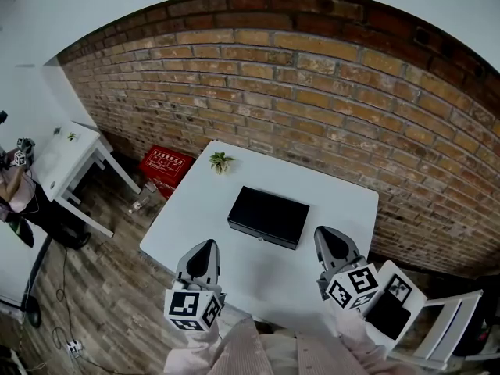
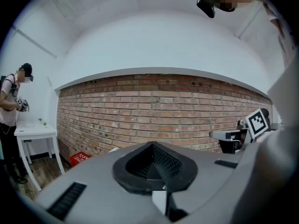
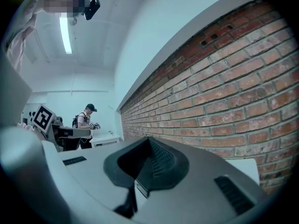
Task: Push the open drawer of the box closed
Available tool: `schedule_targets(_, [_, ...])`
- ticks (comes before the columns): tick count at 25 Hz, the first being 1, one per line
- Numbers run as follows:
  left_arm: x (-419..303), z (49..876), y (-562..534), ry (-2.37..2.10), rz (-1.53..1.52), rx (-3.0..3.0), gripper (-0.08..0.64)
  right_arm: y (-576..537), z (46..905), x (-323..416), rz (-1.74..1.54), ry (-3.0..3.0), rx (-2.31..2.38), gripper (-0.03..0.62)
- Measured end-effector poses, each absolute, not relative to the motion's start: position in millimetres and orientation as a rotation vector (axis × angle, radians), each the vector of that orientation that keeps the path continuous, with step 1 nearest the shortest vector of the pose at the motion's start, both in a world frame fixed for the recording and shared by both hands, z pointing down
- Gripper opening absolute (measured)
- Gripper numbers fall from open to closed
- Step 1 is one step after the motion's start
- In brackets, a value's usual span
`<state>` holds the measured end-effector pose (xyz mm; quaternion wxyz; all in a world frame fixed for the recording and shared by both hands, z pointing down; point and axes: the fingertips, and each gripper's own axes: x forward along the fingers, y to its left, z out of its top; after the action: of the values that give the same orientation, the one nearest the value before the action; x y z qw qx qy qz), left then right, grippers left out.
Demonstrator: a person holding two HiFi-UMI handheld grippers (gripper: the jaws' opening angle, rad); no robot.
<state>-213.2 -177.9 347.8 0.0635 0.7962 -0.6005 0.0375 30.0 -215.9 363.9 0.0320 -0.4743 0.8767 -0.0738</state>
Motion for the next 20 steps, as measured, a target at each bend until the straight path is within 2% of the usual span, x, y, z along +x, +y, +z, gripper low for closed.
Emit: schedule_targets(20, [-213.0, 356.2, -176.3, -1.81, 0.141, 2.397, -0.005, -212.9, 366.3, 33.1, -0.223, 2.703, -1.477, 0.002])
